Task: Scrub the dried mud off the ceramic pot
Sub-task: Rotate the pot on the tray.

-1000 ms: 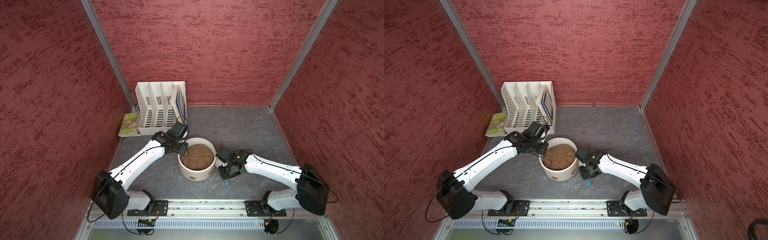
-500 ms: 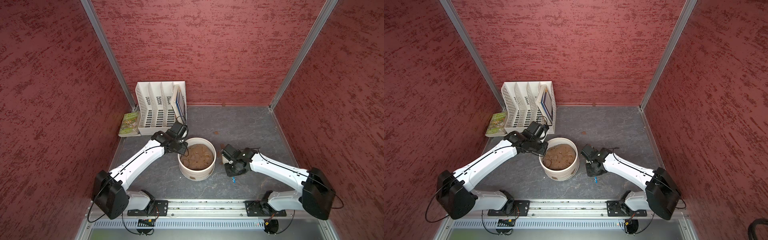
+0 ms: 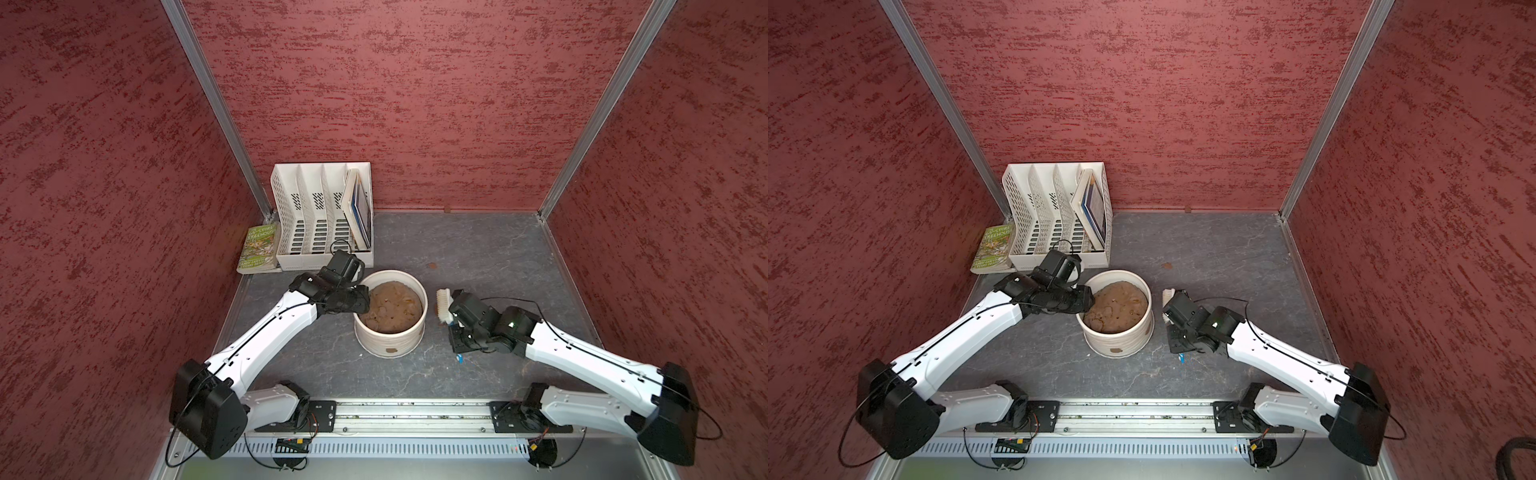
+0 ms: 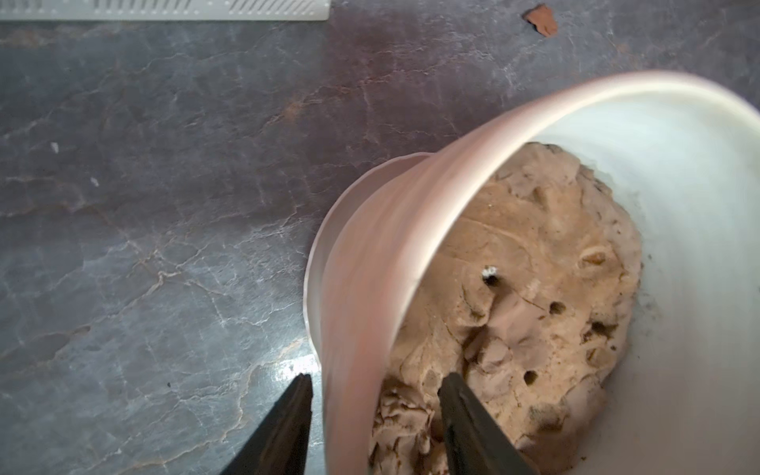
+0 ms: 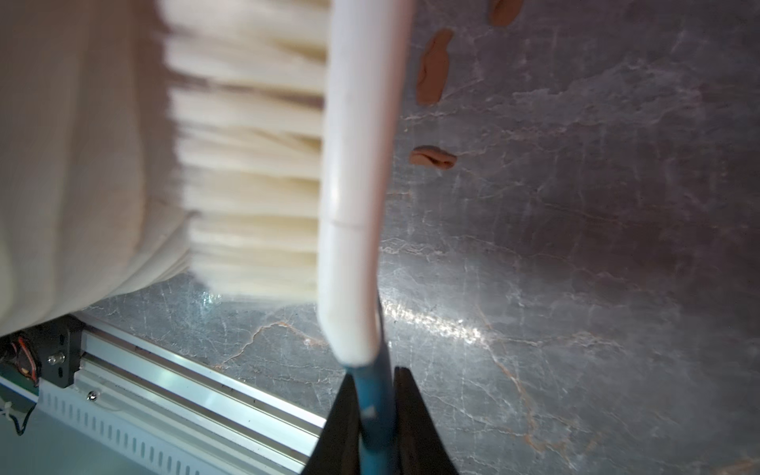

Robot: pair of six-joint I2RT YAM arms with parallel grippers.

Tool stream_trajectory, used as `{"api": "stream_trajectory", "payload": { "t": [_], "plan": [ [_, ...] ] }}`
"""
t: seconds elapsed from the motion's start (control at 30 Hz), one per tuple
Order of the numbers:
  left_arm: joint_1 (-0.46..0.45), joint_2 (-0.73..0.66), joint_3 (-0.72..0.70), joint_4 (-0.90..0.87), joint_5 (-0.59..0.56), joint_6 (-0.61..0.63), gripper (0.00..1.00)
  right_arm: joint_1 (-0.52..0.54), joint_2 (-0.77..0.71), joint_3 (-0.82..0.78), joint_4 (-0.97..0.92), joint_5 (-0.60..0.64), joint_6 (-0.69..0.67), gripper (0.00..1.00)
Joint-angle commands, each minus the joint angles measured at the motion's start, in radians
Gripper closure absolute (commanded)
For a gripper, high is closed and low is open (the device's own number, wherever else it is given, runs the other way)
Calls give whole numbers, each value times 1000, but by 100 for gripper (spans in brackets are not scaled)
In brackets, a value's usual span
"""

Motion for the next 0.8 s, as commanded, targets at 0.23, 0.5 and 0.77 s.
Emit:
{"api": "stream_trajectory", "payload": {
  "t": [0.23, 0.5, 0.77],
  "plan": [
    [7, 143, 119, 109, 6, 46, 43, 28, -90, -51, -6, 27, 89, 100],
    [7, 148, 116, 95, -12, 55, 55, 41, -104, -71, -8, 37, 110, 100],
    [2, 106, 118, 25, -71, 60, 68, 44, -81, -82, 13, 39, 116, 100]
  ]
}}
